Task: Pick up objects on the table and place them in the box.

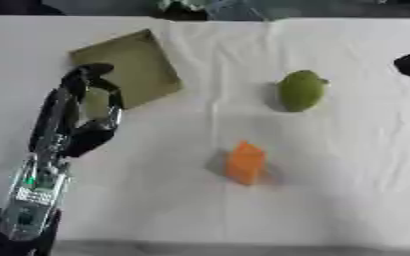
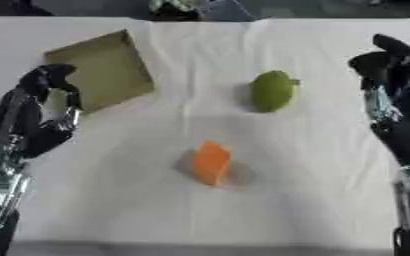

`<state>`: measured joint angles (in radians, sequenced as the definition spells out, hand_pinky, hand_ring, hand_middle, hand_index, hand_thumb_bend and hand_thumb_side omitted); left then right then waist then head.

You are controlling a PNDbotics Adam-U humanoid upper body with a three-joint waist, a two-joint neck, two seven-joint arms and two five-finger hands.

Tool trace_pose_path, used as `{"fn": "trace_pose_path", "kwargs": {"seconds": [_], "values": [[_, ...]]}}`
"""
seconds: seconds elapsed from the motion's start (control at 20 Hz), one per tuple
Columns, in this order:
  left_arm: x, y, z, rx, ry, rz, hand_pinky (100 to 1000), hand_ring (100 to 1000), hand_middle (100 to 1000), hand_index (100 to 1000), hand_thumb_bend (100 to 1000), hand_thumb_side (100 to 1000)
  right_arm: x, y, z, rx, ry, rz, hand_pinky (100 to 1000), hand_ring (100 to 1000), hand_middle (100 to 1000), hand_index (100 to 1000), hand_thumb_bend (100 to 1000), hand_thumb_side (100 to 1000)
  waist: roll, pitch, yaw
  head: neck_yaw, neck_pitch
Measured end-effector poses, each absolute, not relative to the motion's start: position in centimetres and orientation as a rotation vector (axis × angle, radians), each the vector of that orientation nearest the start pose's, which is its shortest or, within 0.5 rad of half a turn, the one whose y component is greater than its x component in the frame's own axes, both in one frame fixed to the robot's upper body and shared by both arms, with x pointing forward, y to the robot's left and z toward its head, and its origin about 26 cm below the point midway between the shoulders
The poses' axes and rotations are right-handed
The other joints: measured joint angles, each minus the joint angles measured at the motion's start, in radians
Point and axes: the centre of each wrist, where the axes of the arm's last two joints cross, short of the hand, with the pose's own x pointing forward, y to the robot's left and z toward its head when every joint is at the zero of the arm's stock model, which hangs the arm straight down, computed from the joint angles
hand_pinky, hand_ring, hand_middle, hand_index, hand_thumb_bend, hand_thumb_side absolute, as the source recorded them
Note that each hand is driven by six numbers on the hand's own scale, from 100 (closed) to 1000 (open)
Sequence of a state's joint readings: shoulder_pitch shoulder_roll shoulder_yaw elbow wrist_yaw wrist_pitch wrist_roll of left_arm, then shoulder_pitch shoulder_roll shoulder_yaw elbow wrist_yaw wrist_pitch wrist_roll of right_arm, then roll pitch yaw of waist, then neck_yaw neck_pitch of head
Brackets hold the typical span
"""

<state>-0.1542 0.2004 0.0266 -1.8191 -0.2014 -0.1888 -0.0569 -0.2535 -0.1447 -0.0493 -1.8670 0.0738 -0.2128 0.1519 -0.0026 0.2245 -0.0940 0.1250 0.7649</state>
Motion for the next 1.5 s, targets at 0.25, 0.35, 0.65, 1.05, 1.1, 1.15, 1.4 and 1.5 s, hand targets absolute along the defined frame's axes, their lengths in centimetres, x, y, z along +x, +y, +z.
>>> {"fn": "trace_pose_path", "kwargs": {"seconds": [0.25, 0.35, 0.65, 1.05, 1.1, 1.15, 1.4, 1.5], "values": [[30.3, 27.0, 10.7, 0.274, -2.122, -0.424, 957, 880, 754, 731, 193, 253, 31.4, -25.3, 14.5, -0.066, -2.294, 0.392, 830, 759, 658, 875, 100, 520, 0.0, 0.0, 0.0, 0.0, 0.0], [30.3, 27.0, 10.7, 0.273, -2.123, -0.422, 948, 878, 754, 740, 199, 259, 31.4, -25.3, 14.5, -0.066, -2.294, 0.392, 830, 759, 658, 875, 100, 520, 0.0, 0.0, 0.0, 0.0, 0.0], [30.3, 27.0, 10.7, 0.271, -2.124, -0.419, 901, 872, 755, 748, 200, 270, 31.4, -25.3, 14.5, -0.066, -2.294, 0.392, 831, 759, 658, 875, 100, 514, 0.0, 0.0, 0.0, 0.0, 0.0], [30.3, 27.0, 10.7, 0.266, -2.121, -0.427, 801, 857, 751, 754, 199, 285, 32.2, -25.6, 15.5, -0.076, -2.298, 0.481, 840, 771, 673, 901, 100, 459, -0.005, -0.004, 0.005, -0.004, 0.0], [30.3, 27.0, 10.7, 0.265, -2.12, -0.429, 798, 857, 751, 755, 199, 285, 32.6, -25.6, 15.8, -0.081, -2.299, 0.517, 841, 772, 674, 901, 100, 457, -0.006, -0.006, 0.007, -0.004, 0.0], [30.3, 27.0, 10.7, 0.264, -2.119, -0.43, 791, 856, 751, 755, 195, 285, 33.0, -25.7, 16.2, -0.088, -2.3, 0.561, 842, 775, 679, 906, 100, 448, -0.006, -0.008, 0.009, -0.006, 0.0], [30.3, 27.0, 10.7, 0.257, -2.119, -0.438, 768, 849, 747, 756, 191, 287, 35.2, -26.2, 18.4, -0.144, -2.281, 0.8, 851, 796, 710, 922, 100, 416, -0.01, -0.011, 0.017, -0.015, 0.0], [30.3, 26.9, 10.7, 0.253, -2.118, -0.442, 767, 848, 747, 757, 191, 287, 36.1, -26.5, 19.0, -0.166, -2.262, 0.881, 854, 805, 725, 926, 100, 380, -0.011, -0.012, 0.019, -0.018, 0.0]]}}
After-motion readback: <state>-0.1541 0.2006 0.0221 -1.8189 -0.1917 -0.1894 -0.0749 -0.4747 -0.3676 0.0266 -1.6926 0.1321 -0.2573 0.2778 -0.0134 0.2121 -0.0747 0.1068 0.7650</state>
